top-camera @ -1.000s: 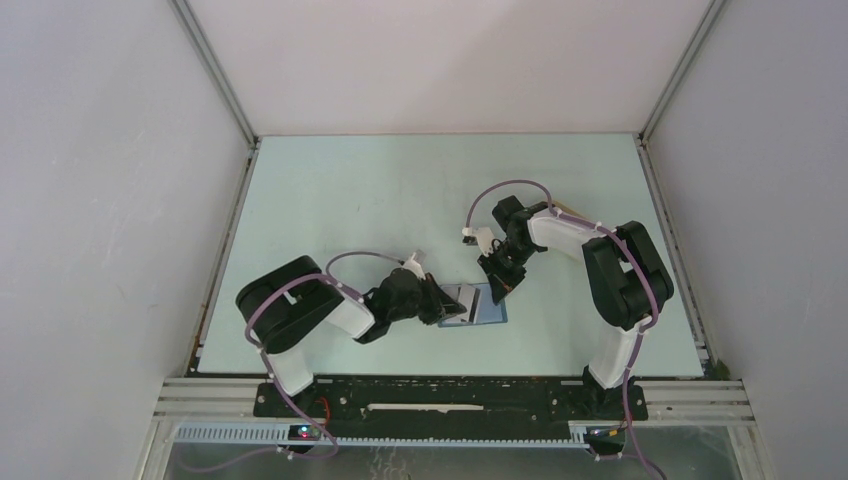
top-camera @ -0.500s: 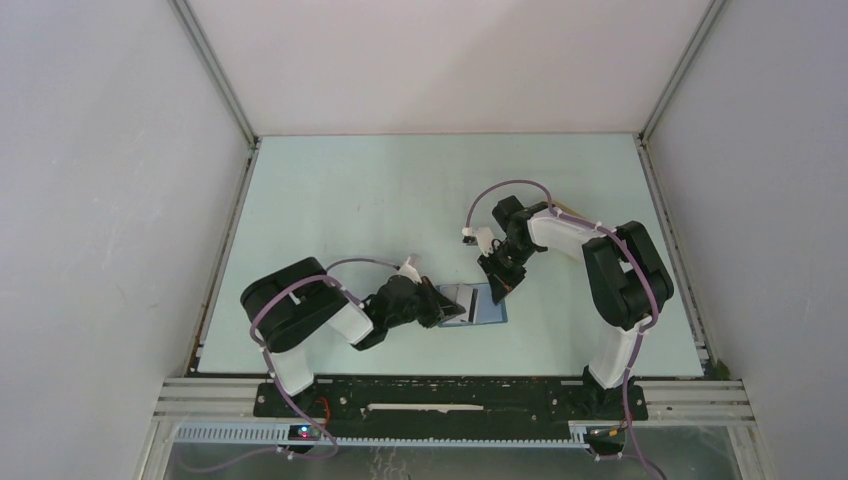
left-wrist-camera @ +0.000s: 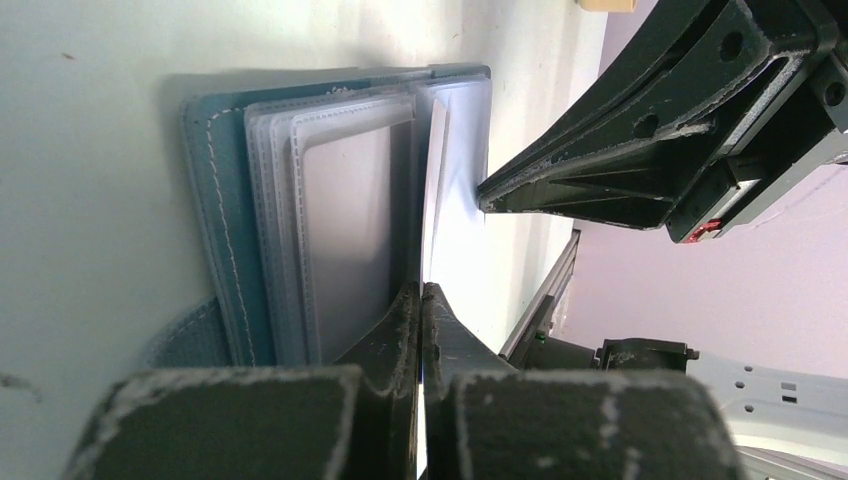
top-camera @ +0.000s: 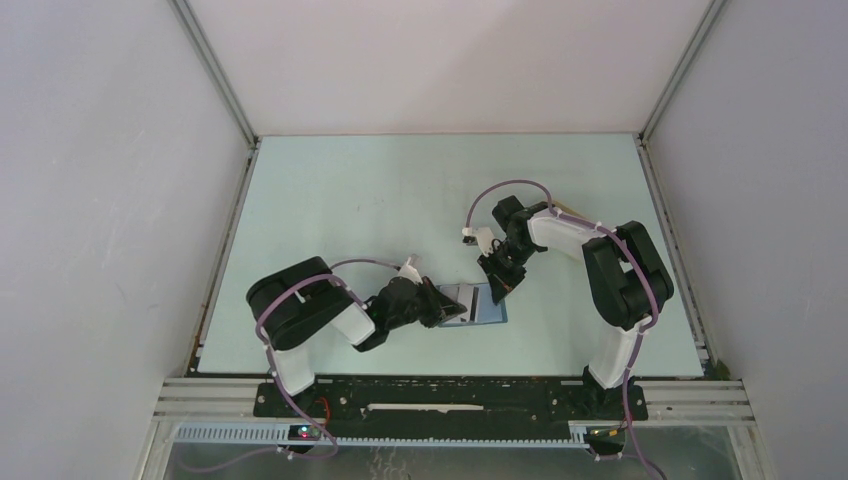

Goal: Put the credit cards into the card holder
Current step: Insert the credit card into the card holder.

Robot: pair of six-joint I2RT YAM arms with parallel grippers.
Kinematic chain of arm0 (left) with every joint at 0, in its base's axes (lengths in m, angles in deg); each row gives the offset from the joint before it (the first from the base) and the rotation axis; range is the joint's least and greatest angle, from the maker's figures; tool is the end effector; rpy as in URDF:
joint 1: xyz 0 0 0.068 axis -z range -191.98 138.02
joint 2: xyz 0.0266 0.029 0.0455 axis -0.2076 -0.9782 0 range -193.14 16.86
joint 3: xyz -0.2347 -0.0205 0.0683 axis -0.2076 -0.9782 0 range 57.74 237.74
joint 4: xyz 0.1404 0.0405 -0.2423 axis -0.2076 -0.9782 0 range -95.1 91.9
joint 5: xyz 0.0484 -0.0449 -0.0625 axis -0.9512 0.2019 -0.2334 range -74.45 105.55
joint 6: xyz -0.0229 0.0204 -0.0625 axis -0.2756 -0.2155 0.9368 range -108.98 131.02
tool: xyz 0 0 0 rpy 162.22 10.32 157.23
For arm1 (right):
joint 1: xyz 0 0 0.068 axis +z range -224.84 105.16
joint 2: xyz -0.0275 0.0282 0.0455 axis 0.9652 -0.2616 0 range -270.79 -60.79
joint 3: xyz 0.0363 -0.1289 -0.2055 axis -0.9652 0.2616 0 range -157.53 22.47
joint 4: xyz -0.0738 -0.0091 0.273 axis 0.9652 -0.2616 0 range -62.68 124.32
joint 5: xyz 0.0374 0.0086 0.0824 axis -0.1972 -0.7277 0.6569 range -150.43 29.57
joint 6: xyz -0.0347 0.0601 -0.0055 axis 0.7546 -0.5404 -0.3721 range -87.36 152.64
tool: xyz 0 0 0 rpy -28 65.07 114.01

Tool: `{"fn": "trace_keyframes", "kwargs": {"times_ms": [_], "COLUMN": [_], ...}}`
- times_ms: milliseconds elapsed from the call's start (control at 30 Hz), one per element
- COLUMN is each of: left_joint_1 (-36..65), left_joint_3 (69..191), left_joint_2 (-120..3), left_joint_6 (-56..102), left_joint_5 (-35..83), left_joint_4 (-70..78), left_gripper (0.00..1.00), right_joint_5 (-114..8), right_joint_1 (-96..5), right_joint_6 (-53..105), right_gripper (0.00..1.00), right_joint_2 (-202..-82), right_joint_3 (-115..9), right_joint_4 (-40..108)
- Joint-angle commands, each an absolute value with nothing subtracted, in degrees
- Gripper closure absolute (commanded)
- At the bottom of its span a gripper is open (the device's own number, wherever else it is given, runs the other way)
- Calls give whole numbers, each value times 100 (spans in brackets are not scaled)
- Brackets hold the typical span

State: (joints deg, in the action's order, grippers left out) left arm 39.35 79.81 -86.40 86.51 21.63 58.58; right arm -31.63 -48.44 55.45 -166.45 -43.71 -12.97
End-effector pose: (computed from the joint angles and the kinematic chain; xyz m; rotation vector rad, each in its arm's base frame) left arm 0.1783 -0.2324 0.0331 -0.4123 2.3105 -1.4047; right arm 0.2882 0.1736 0.0927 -1.2706 2.7227 0.7737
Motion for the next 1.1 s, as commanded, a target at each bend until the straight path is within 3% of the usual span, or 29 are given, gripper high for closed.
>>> {"fn": "trace_keyframes", "kwargs": {"times_ms": [0,533,1067], "left_joint_1": [3968,4139,4181], "left_joint_3": [7958,7970,7858], "left_joint_2": [-8780,-9031,-8930], "left_joint_6": [8491,8639,8661], "left_joint_5": [1919,1880,1878], "left_joint_4": [5841,6180,6210], "left_gripper": [100,99,79], "right_joint_5": [-3101,-3082,-2517], "right_joint_1": [-4796,-4802,-4929], "right_joint_6": [5514,5514,5576], "right_gripper": [97,97,89], "right_joint_2": [-16520,-16516,-16186], "right_joint_3": [-4574,-4574,-4618], "right_joint_4": [-1288,-1296,-1385]}}
